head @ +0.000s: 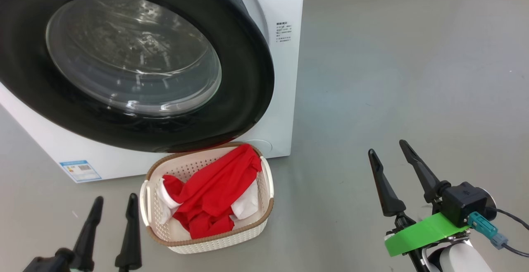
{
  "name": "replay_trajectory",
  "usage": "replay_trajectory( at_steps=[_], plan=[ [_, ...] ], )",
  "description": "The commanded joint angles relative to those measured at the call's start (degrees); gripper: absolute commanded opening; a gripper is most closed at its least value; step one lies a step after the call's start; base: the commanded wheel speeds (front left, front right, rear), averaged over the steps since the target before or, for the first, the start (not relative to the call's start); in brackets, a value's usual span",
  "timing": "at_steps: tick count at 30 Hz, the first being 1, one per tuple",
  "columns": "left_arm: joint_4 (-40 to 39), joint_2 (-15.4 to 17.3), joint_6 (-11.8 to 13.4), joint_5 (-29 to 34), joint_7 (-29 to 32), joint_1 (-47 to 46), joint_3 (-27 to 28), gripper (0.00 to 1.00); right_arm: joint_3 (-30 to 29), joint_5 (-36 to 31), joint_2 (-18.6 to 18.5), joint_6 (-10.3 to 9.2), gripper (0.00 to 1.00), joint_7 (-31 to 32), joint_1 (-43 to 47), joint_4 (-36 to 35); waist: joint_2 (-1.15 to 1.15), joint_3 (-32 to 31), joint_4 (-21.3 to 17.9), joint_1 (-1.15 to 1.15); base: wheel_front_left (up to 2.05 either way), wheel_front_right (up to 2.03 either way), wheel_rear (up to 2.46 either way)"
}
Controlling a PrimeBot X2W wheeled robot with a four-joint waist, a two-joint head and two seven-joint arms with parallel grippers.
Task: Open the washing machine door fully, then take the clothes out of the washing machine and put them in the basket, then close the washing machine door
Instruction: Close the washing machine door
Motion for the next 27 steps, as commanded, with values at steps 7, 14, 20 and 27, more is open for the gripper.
replay_trajectory(
  at_steps=[7, 14, 20, 27],
  plan=[
    [-2.08, 0.46, 3.21, 5.32, -0.69, 1.94, 4.97, 1.0, 0.34, -0.81, 0.1, 0.28, 1.0, -0.36, 0.92, -1.26, 0.0, -0.82, -0.5, 0.0, 0.0, 0.0, 0.0],
    [-2.34, -0.58, 2.84, 6.92, -0.7, 4.0, 6.17, 1.0, 0.12, -0.74, 0.1, 0.28, 1.0, -0.36, 2.24, -1.21, 0.0, -1.31, -0.61, 0.0, 0.0, 0.0, 0.0],
    [-2.57, -0.96, 2.7, 7.77, -0.7, 4.15, 6.32, 1.0, -0.03, -0.83, 0.1, 0.28, 1.0, -0.36, 2.35, -1.21, 0.0, -1.44, -0.39, 0.0, 0.0, 0.0, 0.0],
    [-2.47, -1.62, 2.17, 8.63, -0.71, 4.24, 5.94, 1.0, 0.34, -1.28, 0.1, 0.28, 0.98, -0.36, 2.38, -0.62, 0.0, -1.33, 0.33, 0.0, 0.0, 0.0, 0.0]
  ],
)
